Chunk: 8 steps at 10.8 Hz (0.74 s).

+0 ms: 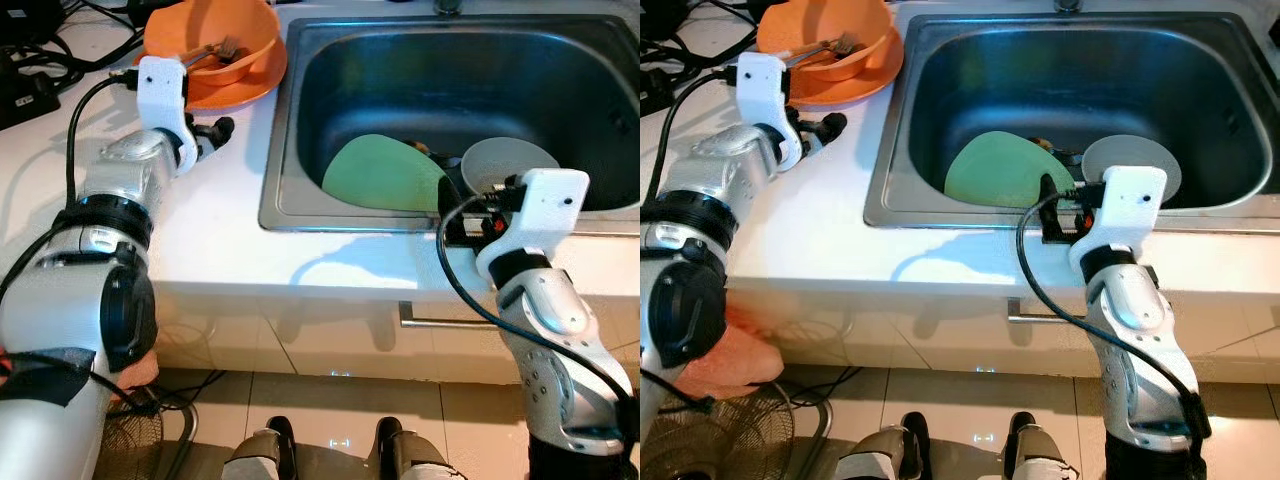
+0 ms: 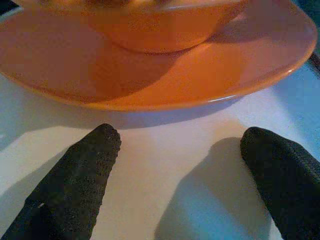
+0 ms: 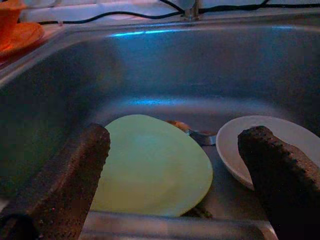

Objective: Kitchen organization

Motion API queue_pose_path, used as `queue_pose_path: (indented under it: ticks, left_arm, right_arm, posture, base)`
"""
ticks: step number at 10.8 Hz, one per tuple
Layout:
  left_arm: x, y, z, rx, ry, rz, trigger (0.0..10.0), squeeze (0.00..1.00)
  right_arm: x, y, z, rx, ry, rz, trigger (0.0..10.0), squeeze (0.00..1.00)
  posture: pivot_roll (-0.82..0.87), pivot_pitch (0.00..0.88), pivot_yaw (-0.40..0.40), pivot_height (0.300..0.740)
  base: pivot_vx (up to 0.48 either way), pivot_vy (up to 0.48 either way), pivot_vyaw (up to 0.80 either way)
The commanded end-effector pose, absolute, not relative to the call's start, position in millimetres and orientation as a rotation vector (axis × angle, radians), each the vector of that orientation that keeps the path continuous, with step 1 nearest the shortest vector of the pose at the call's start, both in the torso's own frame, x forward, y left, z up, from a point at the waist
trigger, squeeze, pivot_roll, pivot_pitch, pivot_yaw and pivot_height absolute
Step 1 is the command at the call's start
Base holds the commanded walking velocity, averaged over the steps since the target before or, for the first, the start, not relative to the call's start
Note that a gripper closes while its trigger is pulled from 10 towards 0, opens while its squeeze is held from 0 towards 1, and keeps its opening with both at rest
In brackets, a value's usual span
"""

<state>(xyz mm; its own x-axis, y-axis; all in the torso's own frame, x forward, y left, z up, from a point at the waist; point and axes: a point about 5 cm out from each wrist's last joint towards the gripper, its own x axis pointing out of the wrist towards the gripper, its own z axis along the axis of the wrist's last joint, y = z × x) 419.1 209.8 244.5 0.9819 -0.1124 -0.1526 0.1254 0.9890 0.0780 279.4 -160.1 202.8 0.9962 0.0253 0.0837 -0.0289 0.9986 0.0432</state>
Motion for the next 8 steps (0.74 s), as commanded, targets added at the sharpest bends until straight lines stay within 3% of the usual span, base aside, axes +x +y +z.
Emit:
queue_pose_path:
  ticks: [1,4,8]
  left_arm:
    - [414,214,221,0.111,0.208,-0.143,10.0,0.00]
    - [412,209,234,0.092,0.054,-0.164,10.0,0.00]
    - [398,201,228,0.114,0.016,-0.193,10.0,0.00]
  right_arm:
    - [284,-161,160,0.061,0.127,0.013,10.0,0.00]
    - [302,-156,165,0.062,0.094,0.046,10.0,0.00]
    - [327,-152,176,0.055,0.029,0.076,10.0,0.00]
  posture:
    - [-0.02,0.242,0.107,0.740]
    - [0.03,0.182,0.091,0.740]
    - [0.07,0.086,0.083,0.740]
  base:
    - [0.000,0.000,0.00]
    - [0.000,0.000,0.00]
    - [0.000,0.000,0.00]
